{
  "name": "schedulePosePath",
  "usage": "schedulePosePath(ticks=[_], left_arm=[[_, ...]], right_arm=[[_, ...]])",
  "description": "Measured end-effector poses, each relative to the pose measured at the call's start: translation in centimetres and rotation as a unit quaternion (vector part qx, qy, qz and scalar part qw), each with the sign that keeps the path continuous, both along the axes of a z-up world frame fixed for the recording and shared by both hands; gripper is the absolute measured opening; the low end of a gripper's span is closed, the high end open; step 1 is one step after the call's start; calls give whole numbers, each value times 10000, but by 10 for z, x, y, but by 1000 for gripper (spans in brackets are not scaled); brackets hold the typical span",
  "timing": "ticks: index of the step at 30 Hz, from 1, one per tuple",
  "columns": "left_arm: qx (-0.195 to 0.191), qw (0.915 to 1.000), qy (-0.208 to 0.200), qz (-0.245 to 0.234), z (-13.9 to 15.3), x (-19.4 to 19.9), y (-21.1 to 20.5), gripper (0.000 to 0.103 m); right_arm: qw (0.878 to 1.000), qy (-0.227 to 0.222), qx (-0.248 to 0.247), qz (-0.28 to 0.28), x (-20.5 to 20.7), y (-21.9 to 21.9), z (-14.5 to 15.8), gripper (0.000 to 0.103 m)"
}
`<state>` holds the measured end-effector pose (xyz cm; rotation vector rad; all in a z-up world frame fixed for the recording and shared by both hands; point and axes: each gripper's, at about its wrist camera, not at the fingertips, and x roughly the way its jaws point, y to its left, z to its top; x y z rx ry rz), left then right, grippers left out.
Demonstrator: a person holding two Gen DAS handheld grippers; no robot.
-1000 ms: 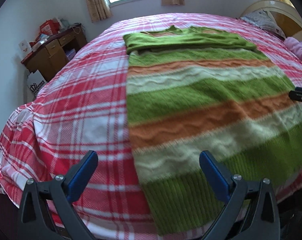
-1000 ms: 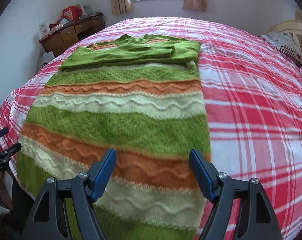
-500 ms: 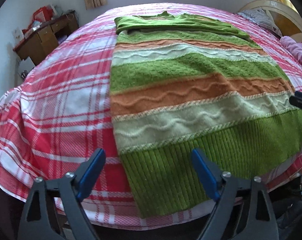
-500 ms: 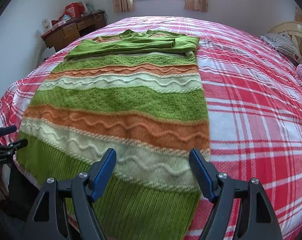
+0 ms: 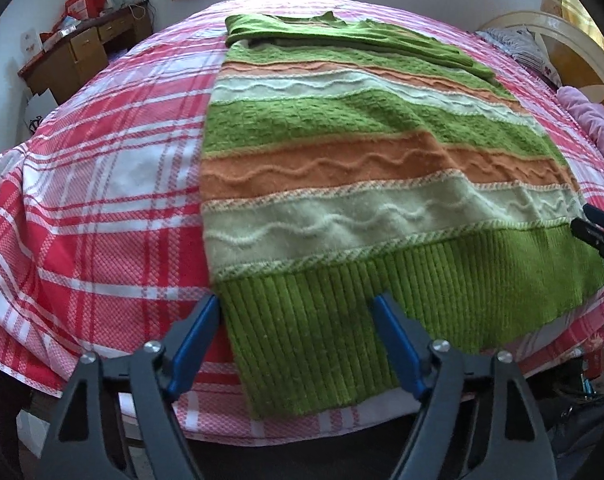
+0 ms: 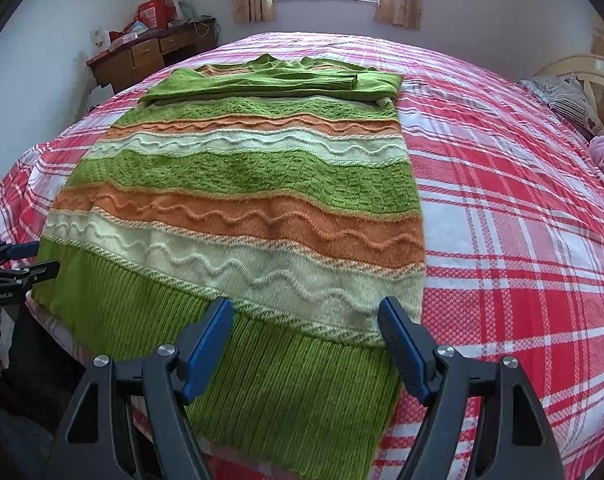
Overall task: Fold small clothes
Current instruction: 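Reach both tools to the ribbed sweater hem and grasp its corners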
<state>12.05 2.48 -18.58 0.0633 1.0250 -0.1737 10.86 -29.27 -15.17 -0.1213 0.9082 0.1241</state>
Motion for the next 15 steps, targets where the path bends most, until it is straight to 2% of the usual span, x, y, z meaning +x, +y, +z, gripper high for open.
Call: schedulePosePath(ticks=[15], left_arm=[[-133, 9999, 23, -11, -2, -5, 5, 80]], right_arm=[[10000, 0, -86, -17, -17, -6, -3, 76]])
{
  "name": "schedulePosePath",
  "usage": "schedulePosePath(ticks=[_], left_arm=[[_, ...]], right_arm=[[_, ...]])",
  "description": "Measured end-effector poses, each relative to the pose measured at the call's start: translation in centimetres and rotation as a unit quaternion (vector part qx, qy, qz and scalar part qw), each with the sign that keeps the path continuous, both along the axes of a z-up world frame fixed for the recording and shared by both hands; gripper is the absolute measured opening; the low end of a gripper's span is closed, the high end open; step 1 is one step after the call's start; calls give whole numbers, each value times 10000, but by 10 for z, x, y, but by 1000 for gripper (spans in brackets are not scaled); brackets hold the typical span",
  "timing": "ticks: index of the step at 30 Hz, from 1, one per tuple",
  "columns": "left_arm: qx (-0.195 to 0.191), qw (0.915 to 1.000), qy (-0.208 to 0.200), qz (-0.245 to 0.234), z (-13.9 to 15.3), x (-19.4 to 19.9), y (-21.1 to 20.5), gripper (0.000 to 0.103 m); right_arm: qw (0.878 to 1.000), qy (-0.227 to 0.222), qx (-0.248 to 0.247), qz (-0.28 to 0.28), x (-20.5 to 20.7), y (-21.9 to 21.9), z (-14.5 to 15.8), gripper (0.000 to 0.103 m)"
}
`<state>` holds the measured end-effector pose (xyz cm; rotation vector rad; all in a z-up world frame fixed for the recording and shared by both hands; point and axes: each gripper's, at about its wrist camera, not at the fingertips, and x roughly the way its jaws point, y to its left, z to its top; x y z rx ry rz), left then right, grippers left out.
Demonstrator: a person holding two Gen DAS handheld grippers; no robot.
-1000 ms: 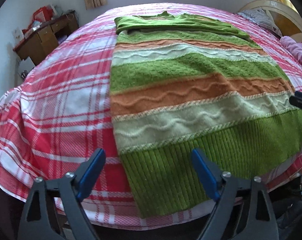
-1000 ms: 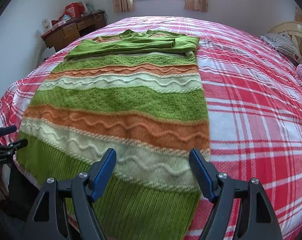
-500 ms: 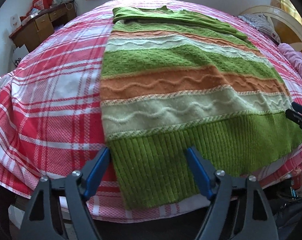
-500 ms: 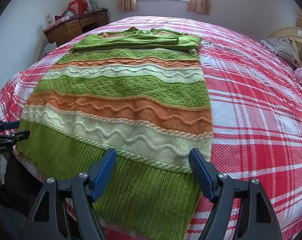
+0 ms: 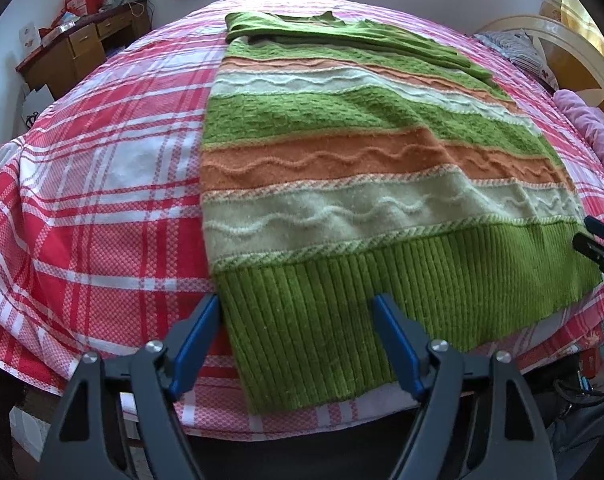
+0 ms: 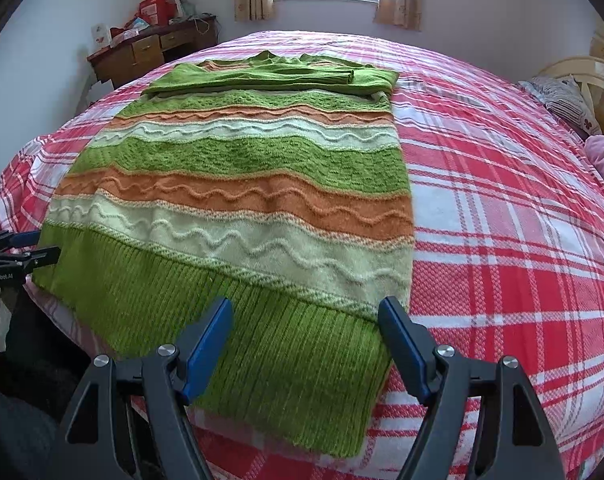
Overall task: Fold small clothes
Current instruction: 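Reach both tools to the ribbed sweater hem and grasp its corners, then lift the hem with both tools and fold it over toward the collar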
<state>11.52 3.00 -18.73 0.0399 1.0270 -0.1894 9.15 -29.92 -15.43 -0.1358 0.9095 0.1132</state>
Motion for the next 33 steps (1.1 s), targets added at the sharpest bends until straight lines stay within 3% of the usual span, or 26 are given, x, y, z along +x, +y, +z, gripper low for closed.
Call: schedulePosePath(ticks=[9, 17, 18, 22, 24, 25, 26, 27, 28, 33], left_arm=[[-211, 9998, 56, 47, 2, -5, 9, 75], [-558, 9979, -17, 336, 7, -8, 34, 70], [-614, 9976, 89, 322, 3, -6, 35, 61], [-477, 9985, 67, 269, -1, -11, 27, 58], [-494, 9985, 80, 231, 0, -12, 23, 54], [-499, 9986, 65, 173, 1, -13, 21, 39], [-457, 9989, 37, 67, 2, -14, 17, 30], [-433, 9991, 0, -35, 4, -15, 15, 11], [-423, 9990, -20, -107, 6, -15, 12, 10], [-586, 9975, -329, -206, 31, -18, 17, 9]], right_arm=[[9997, 40, 235, -61, -19, -12, 2, 76], [9969, 7, 772, -161, -30, -30, 4, 72], [9970, 15, 753, -165, -30, -31, 3, 69], [9963, 46, 854, -29, -32, -25, 2, 54], [9968, 43, 797, 29, -34, -20, 0, 53], [9968, 51, 788, 79, -34, -18, -1, 51], [9968, 65, 787, 86, -33, -19, -3, 45], [9969, 91, 779, 66, -33, -20, -4, 26], [9968, 105, 794, 34, -32, -22, -5, 14], [9928, -93, 1191, 127, -37, -35, 10, 10]])
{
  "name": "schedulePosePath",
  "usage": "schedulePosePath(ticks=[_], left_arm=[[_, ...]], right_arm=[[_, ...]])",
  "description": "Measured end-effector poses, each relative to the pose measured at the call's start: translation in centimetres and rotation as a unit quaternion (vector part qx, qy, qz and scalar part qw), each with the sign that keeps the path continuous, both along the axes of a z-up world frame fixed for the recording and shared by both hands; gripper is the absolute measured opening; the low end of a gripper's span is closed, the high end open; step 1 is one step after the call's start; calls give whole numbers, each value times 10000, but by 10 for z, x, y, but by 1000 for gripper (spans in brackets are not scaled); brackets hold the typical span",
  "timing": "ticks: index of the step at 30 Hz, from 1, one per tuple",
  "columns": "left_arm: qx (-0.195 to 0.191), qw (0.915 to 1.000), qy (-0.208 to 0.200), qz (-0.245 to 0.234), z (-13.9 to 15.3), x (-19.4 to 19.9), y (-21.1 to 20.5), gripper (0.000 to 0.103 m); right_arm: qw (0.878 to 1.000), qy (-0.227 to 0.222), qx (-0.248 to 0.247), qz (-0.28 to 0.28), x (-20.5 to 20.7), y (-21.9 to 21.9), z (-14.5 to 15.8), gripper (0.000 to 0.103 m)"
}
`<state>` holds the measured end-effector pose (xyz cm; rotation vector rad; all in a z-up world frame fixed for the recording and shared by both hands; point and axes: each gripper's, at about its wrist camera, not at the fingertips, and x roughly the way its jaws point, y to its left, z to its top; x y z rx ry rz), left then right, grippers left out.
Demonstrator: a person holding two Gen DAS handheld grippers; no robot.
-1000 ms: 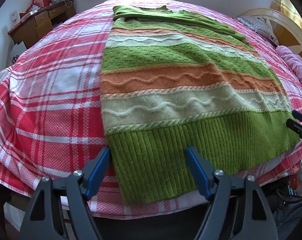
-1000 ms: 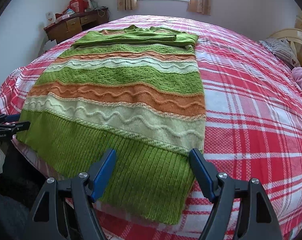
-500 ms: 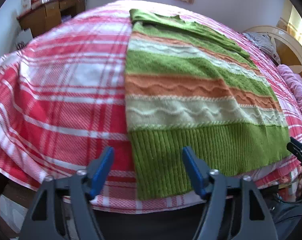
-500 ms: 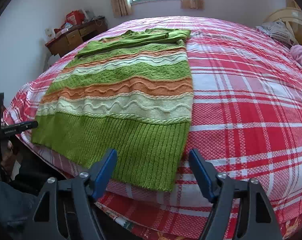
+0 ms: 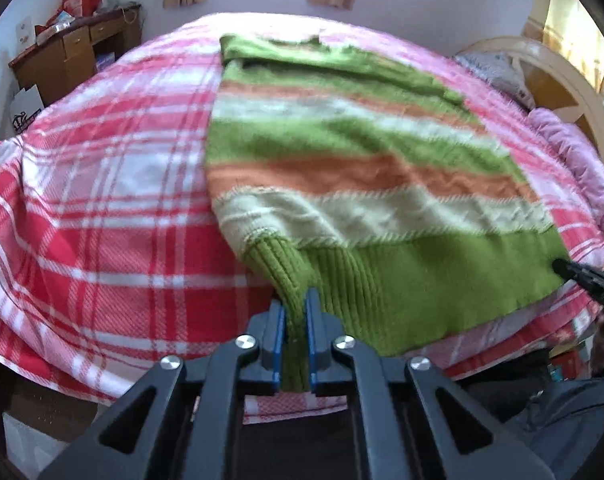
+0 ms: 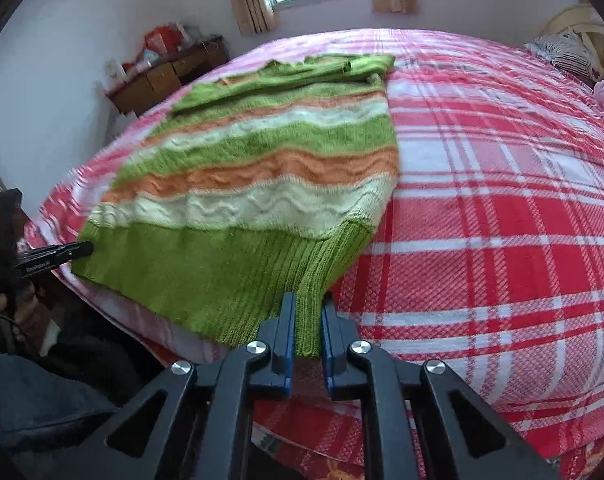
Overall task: Fold small clothes
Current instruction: 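Lift the hem with both tools and fold it over toward the collar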
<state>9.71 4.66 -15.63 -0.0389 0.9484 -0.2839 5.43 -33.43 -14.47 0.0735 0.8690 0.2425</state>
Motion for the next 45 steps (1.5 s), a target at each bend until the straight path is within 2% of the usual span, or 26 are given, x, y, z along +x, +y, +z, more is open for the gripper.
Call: schedulePosePath(ticks=[6, 19, 26, 32, 38, 45], left_arm=[[-223, 9989, -404, -62, 30, -2, 5, 9], [-692, 9953, -669, 74, 62, 24, 19, 9], [-843, 9904, -1092, 116, 95, 49, 14, 8], [-946, 9850, -1400, 339, 119, 77, 17, 8], [-1001, 9805, -1598, 560, 138, 107, 19, 8], [-1014, 9779, -1674, 732, 153, 140, 21, 8]], right_arm=[[9977, -616, 297, 43, -10, -4, 27, 9], [9884, -1480, 352, 23, -2, 2, 79, 9], [9801, -1978, 163, 2, 23, 6, 113, 9], [9720, -2348, 78, -60, 50, 6, 144, 9], [9675, -2527, -131, -14, 83, 10, 164, 9], [9659, -2557, -417, 17, 117, 10, 174, 9]])
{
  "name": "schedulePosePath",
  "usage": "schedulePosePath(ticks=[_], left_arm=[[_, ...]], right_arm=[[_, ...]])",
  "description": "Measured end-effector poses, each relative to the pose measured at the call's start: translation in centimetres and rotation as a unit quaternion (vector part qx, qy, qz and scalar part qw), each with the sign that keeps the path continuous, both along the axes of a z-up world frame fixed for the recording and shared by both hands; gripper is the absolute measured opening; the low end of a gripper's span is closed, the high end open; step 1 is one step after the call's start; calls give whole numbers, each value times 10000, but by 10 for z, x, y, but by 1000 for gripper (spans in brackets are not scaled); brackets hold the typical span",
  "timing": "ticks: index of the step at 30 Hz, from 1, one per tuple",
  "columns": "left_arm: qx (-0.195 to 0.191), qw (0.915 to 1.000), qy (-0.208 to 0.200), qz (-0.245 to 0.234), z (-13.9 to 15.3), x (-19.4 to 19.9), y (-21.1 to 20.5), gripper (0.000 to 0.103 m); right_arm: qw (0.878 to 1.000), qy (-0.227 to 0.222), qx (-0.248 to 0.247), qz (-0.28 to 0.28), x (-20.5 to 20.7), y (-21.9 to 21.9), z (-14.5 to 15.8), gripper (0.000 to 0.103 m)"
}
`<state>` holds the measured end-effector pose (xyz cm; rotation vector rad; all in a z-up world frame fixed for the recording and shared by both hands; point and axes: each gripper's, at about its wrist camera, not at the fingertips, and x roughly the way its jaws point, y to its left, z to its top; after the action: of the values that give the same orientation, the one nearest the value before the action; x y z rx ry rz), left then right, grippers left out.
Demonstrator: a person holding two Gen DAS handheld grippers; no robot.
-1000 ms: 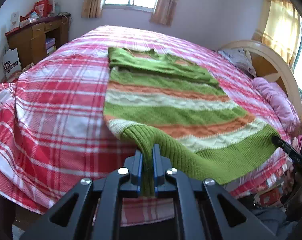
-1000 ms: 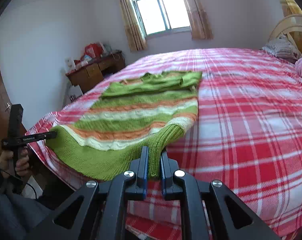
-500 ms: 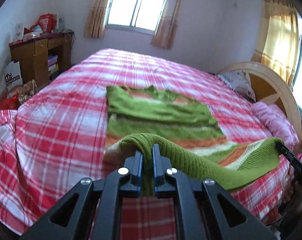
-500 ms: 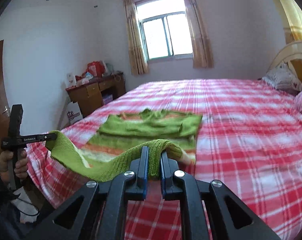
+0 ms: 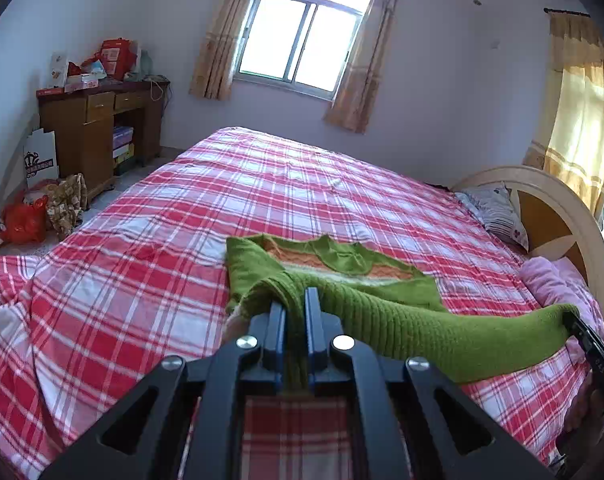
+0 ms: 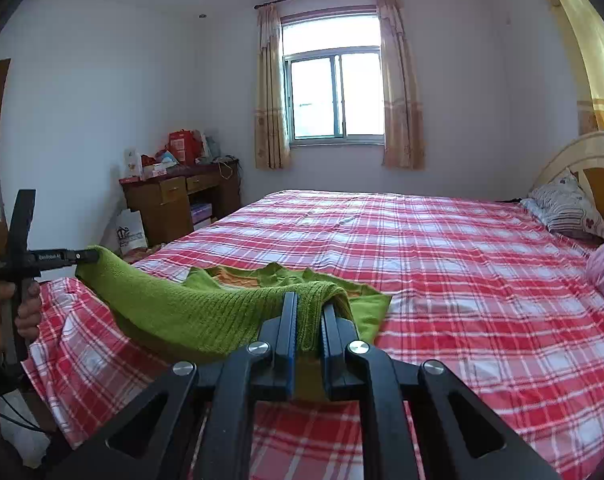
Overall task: Fold small clothes
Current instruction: 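Lift the hem with both tools and fold it over toward the collar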
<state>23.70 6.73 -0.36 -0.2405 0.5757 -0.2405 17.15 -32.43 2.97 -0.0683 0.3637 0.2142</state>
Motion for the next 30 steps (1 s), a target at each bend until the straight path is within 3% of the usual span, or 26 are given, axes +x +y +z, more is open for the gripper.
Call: schedulePosePath(ticks=[15, 30], left_arm=[[229, 9996, 48, 135, 12, 86, -18, 8], [575, 9952, 764, 214, -39, 181, -35, 8]], right_arm=[[9991, 219, -336, -123, 105, -2, 13, 9], [9917, 1157, -531, -169, 225, -7, -44, 9]])
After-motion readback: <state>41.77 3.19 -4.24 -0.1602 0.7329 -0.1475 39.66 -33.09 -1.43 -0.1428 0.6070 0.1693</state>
